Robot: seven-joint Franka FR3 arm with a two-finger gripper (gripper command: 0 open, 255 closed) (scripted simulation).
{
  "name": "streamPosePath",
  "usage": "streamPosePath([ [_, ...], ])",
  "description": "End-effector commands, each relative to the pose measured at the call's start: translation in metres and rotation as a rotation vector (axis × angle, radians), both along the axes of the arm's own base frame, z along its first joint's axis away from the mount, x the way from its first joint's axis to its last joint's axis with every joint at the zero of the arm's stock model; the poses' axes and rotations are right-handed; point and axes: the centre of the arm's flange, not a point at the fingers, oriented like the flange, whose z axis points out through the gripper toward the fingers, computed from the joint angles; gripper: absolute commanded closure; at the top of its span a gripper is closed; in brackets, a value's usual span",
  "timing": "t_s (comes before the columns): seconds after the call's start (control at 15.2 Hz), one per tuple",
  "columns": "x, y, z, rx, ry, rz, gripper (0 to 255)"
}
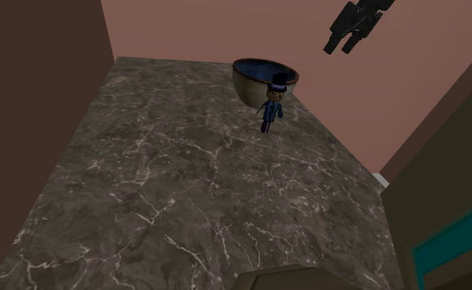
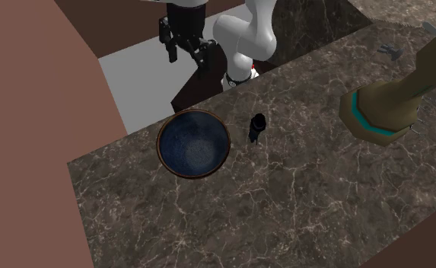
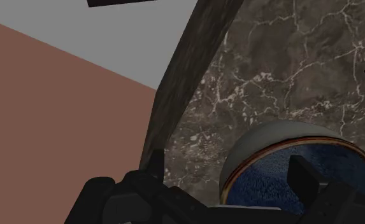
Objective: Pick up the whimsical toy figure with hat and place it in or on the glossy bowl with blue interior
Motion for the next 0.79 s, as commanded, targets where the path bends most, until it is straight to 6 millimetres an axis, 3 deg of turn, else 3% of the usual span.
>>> streamPosePath([
  [0.0,0.000,0.000,0.000,0.000,0.000,0.000,0],
  [0.73,0.006,0.137,-0.013,0.073,0.075,-0.105,0],
])
